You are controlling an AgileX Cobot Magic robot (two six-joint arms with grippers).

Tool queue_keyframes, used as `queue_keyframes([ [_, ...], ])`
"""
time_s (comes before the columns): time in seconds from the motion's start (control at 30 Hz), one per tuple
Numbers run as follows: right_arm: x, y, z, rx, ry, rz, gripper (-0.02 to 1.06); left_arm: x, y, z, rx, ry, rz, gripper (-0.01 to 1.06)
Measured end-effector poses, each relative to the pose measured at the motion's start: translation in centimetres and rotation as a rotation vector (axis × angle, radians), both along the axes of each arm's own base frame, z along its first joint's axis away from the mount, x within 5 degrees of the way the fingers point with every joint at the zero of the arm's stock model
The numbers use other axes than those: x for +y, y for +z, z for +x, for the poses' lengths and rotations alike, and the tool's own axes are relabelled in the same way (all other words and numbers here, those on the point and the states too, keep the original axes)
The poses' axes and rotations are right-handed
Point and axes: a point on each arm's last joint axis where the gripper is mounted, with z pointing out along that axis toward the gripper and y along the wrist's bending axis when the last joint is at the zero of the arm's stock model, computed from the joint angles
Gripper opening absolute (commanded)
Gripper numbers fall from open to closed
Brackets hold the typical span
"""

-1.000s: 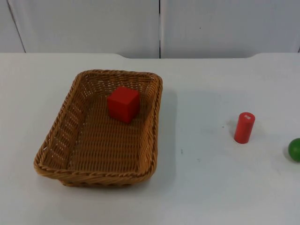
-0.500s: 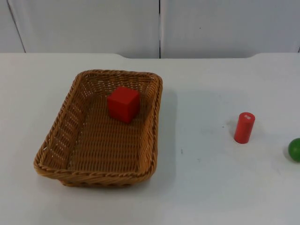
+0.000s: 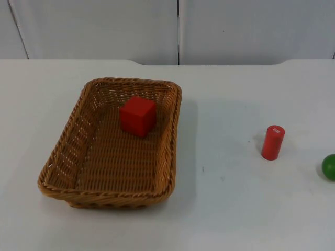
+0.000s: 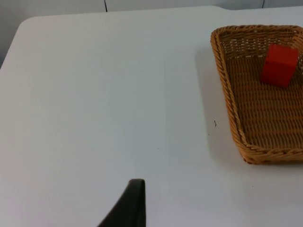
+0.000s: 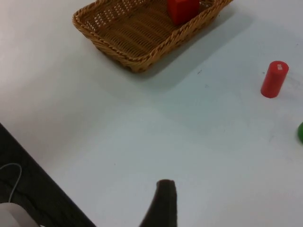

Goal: Pick up the basket with the left hand and place the object to the left of the red cylinder into the basket with the right hand.

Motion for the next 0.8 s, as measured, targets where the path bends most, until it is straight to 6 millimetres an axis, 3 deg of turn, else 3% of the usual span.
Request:
queue_keyframes([
  [0.47,-0.58,-0.02,0.47,0.010,-0.107,0.009,0.73,0.00,0.00,0.00,0.000,0.000,0.000,1.05],
  [0.6,-0.58,-0.02,0.47,0.006,-0.102,0.003,0.93,0.00,0.00,0.00,0.000,0.000,0.000,1.05],
  [0.63,-0.58,-0.02,0.47,0.005,-0.101,0.002,0.93,0.00,0.00,0.00,0.000,0.000,0.000,1.05],
  [0.7,-0.58,-0.02,0.47,0.003,-0.099,0.000,1.05,0.00,0.00,0.00,0.000,0.000,0.000,1.05],
  [0.8,-0.58,-0.02,0.47,0.003,-0.099,0.000,1.05,0.00,0.00,0.00,0.000,0.000,0.000,1.05],
])
